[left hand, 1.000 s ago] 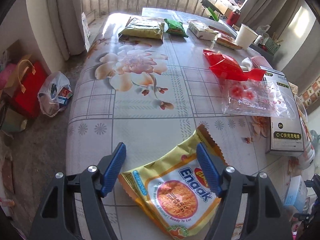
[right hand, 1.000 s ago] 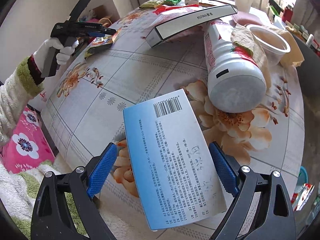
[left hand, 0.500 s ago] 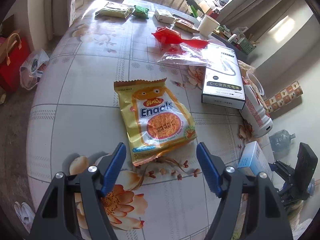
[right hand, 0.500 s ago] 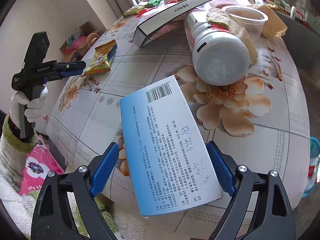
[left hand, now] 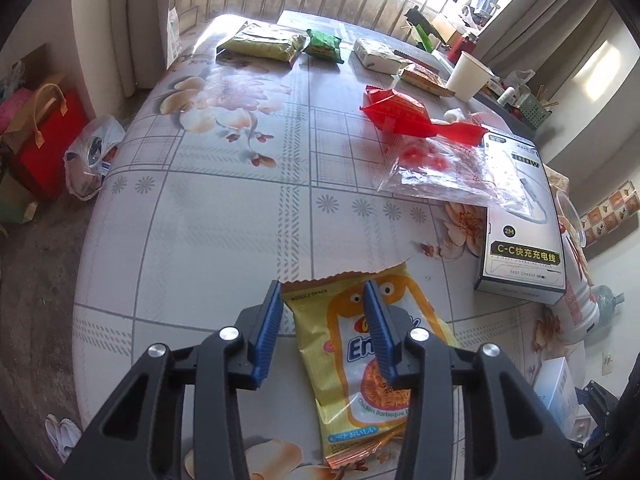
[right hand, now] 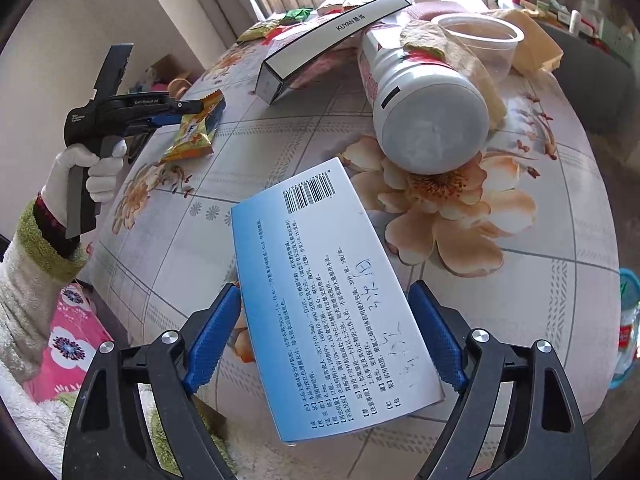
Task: Collect trash
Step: 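Grasp the yellow Enaak snack bag with the left tool while the right tool grasps a blue paper slip, then carry the yellow bag and blue slip over the blue wastebasket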
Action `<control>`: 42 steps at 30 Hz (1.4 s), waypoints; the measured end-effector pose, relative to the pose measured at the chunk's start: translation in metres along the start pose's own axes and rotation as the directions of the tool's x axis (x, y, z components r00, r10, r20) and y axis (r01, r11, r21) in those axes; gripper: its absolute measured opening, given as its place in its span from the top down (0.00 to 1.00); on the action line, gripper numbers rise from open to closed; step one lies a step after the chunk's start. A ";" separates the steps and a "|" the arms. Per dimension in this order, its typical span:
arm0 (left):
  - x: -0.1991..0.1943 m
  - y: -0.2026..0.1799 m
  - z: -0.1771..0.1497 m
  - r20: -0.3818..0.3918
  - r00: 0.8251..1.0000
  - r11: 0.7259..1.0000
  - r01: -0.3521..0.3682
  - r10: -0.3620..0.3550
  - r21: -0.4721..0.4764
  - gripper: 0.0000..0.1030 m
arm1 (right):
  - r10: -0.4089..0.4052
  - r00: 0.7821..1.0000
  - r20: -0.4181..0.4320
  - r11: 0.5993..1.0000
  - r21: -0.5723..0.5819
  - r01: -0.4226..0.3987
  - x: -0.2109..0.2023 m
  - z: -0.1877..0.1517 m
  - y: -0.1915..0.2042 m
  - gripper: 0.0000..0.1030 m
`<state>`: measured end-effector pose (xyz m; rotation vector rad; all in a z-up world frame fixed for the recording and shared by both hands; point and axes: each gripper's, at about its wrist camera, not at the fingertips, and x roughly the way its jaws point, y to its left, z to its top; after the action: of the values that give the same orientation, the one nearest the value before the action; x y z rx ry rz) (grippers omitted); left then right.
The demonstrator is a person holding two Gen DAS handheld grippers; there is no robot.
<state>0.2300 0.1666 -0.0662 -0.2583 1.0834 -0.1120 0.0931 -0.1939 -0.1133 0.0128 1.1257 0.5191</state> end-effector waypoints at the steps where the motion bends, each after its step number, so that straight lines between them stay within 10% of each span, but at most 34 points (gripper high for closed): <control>1: 0.001 0.000 0.000 0.000 1.000 1.000 0.009 -0.009 0.001 0.67 | -0.003 1.000 0.000 1.000 -0.006 0.003 0.001 0.001 0.001 0.22; 23: -0.042 -0.028 -0.018 0.117 0.988 0.995 0.092 -0.097 0.042 0.94 | -0.084 0.996 0.032 0.995 -0.049 0.086 0.005 0.002 0.022 0.29; 42: -0.158 -0.112 -0.035 0.268 0.924 0.951 0.215 -0.271 0.221 0.95 | 0.047 0.969 0.241 0.993 0.091 -0.070 -0.066 -0.009 -0.004 0.29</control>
<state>0.1293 0.0870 0.0828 -0.2302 0.7318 -0.3865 0.0656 -0.2265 -0.0614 0.1908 0.9158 0.4997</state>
